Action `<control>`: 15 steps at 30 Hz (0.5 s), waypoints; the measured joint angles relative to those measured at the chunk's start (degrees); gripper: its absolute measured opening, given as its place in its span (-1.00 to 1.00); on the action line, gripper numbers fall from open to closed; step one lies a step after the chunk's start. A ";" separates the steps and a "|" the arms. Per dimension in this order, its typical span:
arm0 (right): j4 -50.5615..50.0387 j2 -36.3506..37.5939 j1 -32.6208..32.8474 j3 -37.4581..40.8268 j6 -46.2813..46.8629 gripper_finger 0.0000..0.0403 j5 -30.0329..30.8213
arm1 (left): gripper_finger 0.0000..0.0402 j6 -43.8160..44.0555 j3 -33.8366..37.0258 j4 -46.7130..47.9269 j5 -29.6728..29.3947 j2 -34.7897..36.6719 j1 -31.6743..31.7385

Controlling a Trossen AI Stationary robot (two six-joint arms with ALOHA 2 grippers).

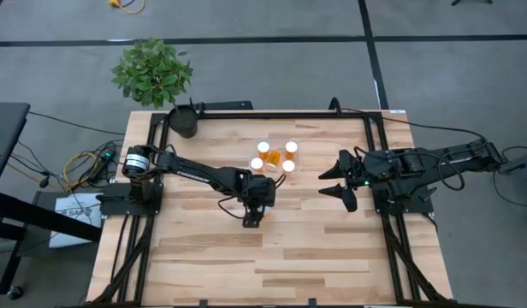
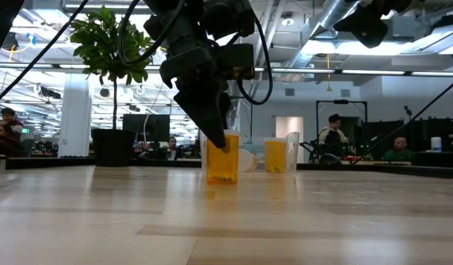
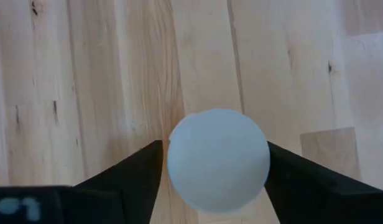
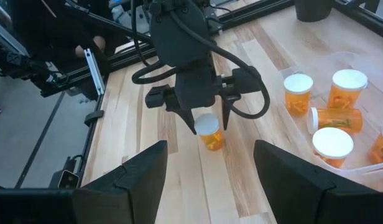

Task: Pick and place pill bottles into a basket
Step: Put the orange pill bottle into the transparent bin

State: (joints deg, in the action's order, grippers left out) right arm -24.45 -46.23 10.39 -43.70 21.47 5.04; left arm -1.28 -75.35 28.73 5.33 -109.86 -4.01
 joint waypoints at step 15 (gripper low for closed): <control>0.02 0.00 0.00 0.00 0.03 0.16 0.04 | 0.14 -3.13 -7.30 7.63 -1.94 0.14 -0.01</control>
State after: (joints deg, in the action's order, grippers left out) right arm -24.43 -46.24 10.39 -43.70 21.51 5.08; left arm -4.41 -82.65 36.36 3.40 -109.72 -4.02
